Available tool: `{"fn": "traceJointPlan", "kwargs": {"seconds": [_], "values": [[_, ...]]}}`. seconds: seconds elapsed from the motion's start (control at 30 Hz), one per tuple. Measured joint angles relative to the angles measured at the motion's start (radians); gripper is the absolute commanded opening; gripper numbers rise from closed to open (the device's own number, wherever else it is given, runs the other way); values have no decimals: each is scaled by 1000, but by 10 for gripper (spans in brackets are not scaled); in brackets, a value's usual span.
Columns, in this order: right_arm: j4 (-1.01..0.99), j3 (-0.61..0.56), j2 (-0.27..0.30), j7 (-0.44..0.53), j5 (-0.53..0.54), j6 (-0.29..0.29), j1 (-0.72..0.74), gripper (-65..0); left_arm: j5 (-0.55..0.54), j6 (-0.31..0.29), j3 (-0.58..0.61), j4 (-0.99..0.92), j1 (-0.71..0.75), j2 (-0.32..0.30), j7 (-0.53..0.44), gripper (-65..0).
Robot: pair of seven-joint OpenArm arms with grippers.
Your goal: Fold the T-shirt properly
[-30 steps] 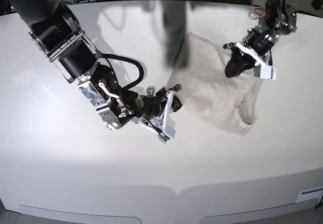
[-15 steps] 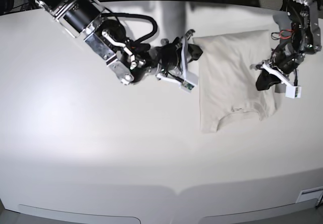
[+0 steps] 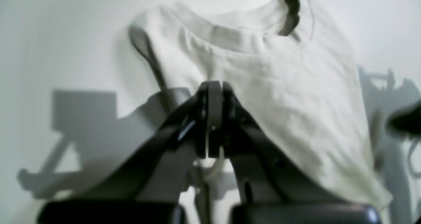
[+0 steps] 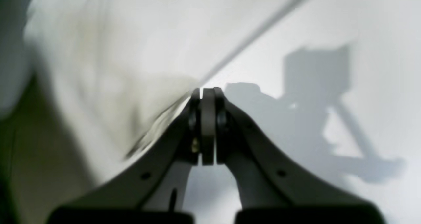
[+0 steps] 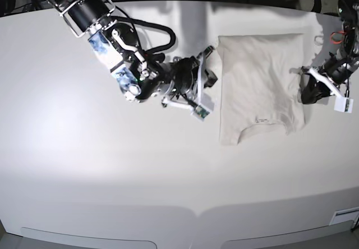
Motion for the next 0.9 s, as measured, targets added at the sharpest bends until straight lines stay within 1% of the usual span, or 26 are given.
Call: {"fn": "traceJointPlan", "kwargs": {"seconds": [0.07, 0.17, 0.23, 0.37, 0.53, 0.6, 0.67, 0.7, 0.8, 0.9], "values": [[56, 72, 0, -13, -71, -3, -8, -650, 4, -2, -37, 33, 38, 0, -23, -650], [137, 177, 0, -34, -115, -3, -34, -650, 5, -3, -106, 55, 97, 0, -46, -650], [185, 245, -2, -47, -111, -3, -64, -650, 7, -3, -148, 63, 141, 0, -56, -650], [293, 365, -2, -105, -113, -3, -138, -650, 8, -3, -219, 89, 226, 0, -66, -650], [429, 433, 43, -151, -117, -3, -269, -650, -17, -3, -299, 102, 342, 4, -68, -650], [481, 447, 67, -195, -104, 0, -334, -650, -26, -3, -328, 104, 385, 21, -68, -650], [534, 474, 80, -218, -113, -2, -402, -650, -26, -4, -359, 105, 423, 56, -68, -650], [561, 494, 81, -227, -111, -3, -435, -650, -26, -13, -373, 105, 443, 74, -68, -650], [646, 551, 81, -246, -108, -1, -536, -650, -23, -84, -422, 105, 504, 131, -68, -650], [729, 603, 80, -270, -106, -3, -647, -650, -22, -85, -467, 105, 554, 185, -68, -650]]}}
